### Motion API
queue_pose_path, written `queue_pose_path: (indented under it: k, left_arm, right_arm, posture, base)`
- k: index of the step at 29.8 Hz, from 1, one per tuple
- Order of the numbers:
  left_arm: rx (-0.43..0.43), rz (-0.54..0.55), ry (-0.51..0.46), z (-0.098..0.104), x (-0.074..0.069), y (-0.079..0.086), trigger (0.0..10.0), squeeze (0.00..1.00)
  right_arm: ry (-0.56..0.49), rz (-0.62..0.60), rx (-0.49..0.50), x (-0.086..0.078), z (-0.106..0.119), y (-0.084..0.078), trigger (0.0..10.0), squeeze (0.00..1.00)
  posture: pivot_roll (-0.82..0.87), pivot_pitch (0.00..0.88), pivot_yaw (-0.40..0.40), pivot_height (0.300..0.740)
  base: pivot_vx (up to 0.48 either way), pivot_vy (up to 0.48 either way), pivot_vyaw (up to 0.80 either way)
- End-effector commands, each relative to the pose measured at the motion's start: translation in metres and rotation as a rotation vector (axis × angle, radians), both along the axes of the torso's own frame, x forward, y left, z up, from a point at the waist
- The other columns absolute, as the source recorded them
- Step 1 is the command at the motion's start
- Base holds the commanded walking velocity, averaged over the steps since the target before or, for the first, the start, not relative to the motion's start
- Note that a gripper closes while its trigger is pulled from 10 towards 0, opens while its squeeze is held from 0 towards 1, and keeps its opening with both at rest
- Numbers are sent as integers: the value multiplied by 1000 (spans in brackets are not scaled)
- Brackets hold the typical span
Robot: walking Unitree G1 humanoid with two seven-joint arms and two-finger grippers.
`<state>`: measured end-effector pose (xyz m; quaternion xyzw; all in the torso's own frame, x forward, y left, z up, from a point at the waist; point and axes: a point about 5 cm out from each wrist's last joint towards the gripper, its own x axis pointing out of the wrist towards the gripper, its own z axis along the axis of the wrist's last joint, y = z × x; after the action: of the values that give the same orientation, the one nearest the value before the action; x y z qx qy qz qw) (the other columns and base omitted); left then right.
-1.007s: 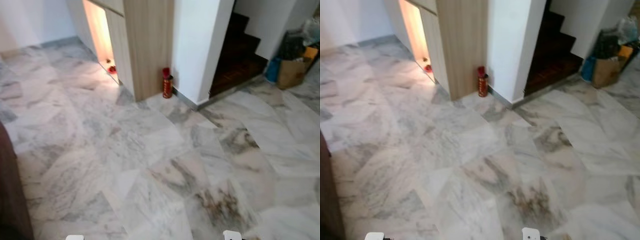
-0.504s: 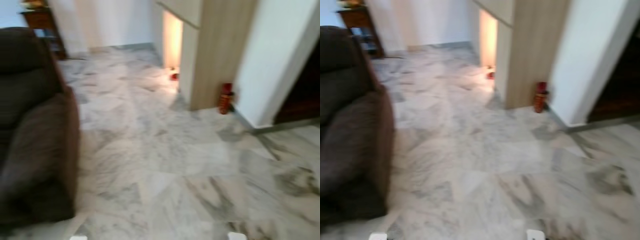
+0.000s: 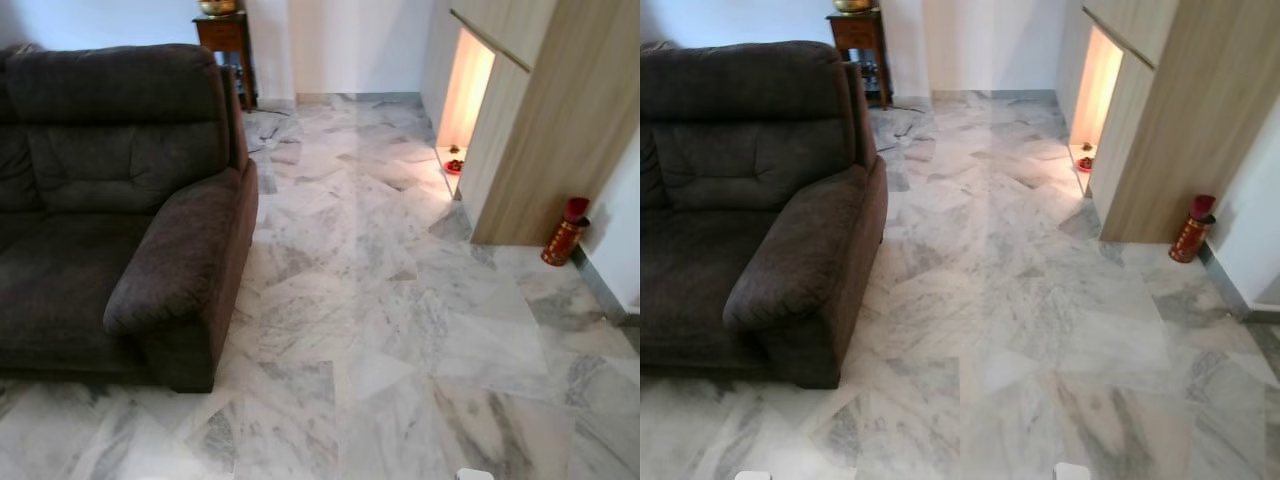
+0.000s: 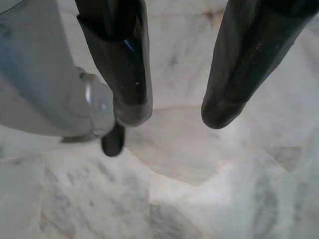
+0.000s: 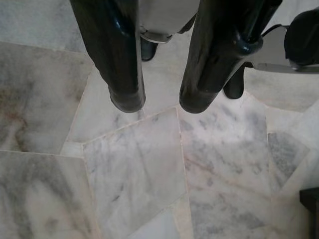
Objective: Move the pillow to the sofa from floor
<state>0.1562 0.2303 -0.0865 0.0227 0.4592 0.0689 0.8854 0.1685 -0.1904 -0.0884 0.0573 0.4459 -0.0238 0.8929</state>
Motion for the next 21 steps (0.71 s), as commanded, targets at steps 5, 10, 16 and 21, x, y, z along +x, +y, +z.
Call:
queue_pose_path:
  k: [5,10,16,21]
  left_arm:
    - [56,-55,-2,4,16,-7,10000,0]
    - [55,-55,-3,4,16,-7,10000,0]
    - [55,-55,-3,4,16,-7,10000,0]
    - [55,-55,-3,4,16,-7,10000,0]
  right_arm:
    - [38,138,-22,8,2,10,10000,0]
    - [46,139,-28,7,1,9,10000,0]
    - [46,139,-28,7,1,9,10000,0]
    - [46,139,-28,7,1,9,10000,0]
  posture:
    - [25,83,41,740]
    - [24,85,42,740]
    - [24,85,42,740]
    - [24,85,42,740]
  base:
    - [0,0,0]
    - [0,0,0]
    - [0,0,0]
    - [0,0,0]
